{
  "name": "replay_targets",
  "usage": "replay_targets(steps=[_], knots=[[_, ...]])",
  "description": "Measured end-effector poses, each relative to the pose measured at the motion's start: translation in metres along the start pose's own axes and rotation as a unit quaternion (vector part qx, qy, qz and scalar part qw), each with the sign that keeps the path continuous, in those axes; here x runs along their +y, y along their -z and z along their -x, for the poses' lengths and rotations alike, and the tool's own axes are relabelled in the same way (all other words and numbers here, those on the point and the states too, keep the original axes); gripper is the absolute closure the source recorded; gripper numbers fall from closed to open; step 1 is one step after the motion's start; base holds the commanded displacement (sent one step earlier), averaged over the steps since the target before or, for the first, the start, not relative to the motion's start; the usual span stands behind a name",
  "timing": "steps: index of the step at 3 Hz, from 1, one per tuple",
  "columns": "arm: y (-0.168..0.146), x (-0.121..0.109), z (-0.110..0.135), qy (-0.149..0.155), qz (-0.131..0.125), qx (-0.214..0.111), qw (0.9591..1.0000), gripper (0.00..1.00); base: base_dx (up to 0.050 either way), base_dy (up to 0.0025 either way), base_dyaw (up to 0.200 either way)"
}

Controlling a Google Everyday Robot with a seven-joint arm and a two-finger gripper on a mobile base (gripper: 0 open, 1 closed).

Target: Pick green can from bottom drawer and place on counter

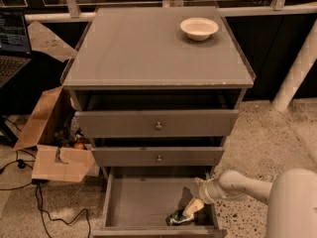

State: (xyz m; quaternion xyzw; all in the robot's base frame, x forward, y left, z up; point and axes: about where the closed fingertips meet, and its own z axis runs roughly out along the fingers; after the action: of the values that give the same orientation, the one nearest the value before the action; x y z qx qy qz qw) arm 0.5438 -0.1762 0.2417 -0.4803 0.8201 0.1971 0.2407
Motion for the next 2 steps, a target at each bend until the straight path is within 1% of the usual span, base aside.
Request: replay_targets(steps=[1,2], knots=[[-0.0127,-0.0160,-0.0024,0.067,-0.026,0.030,0.9969,0.00,0.000,0.00000,0.000],[-0.0127,-0.0146,-0.0015,0.067,-0.024,0.026,0.9971,0.00,0.000,0.00000,0.000]])
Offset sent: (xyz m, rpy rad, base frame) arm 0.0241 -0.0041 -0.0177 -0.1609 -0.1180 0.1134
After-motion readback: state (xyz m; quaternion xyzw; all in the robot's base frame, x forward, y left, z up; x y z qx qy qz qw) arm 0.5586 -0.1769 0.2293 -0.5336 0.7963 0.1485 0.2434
